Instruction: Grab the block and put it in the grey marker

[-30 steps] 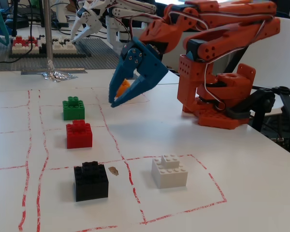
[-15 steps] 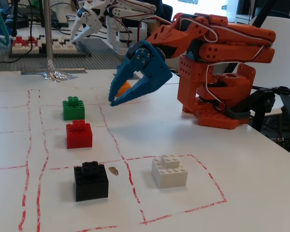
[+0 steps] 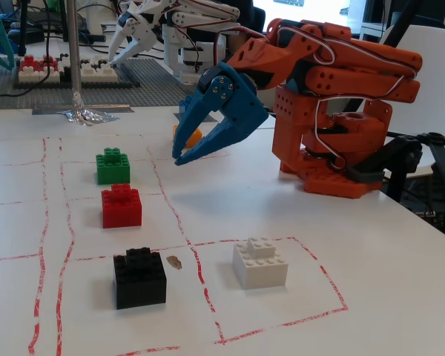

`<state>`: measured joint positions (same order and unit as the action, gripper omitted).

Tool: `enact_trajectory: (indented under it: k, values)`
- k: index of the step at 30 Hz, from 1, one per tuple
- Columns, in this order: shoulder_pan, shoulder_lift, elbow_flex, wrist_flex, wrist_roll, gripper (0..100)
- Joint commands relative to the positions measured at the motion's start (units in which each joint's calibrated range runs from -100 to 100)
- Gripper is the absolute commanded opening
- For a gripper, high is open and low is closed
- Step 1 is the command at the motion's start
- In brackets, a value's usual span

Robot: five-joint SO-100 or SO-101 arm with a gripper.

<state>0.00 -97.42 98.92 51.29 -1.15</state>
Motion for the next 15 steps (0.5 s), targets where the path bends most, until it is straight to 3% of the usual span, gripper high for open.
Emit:
enact_trajectory:
  k: [1,15]
  values:
    - [1.0,-2.1,0.8,-0.1,0.1,0]
    - [0.8,-2.1,0.8,0.0,0.2,0]
